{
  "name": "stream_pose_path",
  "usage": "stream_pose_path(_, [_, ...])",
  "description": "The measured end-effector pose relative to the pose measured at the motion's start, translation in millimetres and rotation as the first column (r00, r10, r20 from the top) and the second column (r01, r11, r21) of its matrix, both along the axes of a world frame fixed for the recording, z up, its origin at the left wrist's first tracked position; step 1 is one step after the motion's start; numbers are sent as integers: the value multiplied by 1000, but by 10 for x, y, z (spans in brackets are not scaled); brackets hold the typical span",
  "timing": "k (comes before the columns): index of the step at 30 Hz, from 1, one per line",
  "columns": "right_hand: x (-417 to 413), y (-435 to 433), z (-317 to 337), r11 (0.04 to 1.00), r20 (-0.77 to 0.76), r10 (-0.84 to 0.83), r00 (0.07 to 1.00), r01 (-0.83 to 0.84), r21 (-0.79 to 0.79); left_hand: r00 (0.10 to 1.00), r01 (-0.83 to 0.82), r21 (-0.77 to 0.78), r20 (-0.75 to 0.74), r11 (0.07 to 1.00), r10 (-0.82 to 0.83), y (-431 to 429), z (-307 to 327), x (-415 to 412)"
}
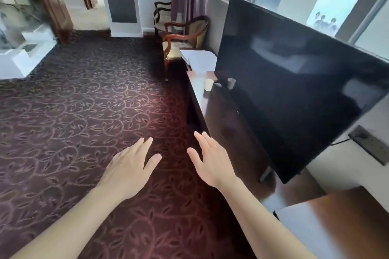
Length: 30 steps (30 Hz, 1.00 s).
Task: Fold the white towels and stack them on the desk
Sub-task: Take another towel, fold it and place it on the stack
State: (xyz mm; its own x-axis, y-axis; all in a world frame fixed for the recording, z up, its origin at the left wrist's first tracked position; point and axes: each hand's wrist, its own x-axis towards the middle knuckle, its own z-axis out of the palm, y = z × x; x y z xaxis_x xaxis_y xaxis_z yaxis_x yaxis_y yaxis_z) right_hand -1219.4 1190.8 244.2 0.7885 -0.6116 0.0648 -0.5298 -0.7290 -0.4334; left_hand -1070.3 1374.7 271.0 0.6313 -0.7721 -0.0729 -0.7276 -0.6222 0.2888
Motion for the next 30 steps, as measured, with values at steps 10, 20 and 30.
stream_pose_path(10, [2452, -1269, -83, 998, -53, -35, 998, 32, -61, 994, 34, -46, -100, 998, -39, -1371, -379, 2538])
stream_pose_path(20, [4166, -2554, 13, 957, -49, -288, 957, 289, 23, 954, 269, -70, -119, 960, -276, -3147, -157, 4620])
stream_pose_path(30, [5816, -4473, -460, 926, -96, -355, 930, 363, 100, 928, 370, -45, -34, 928, -372, -5226, -392, 6251])
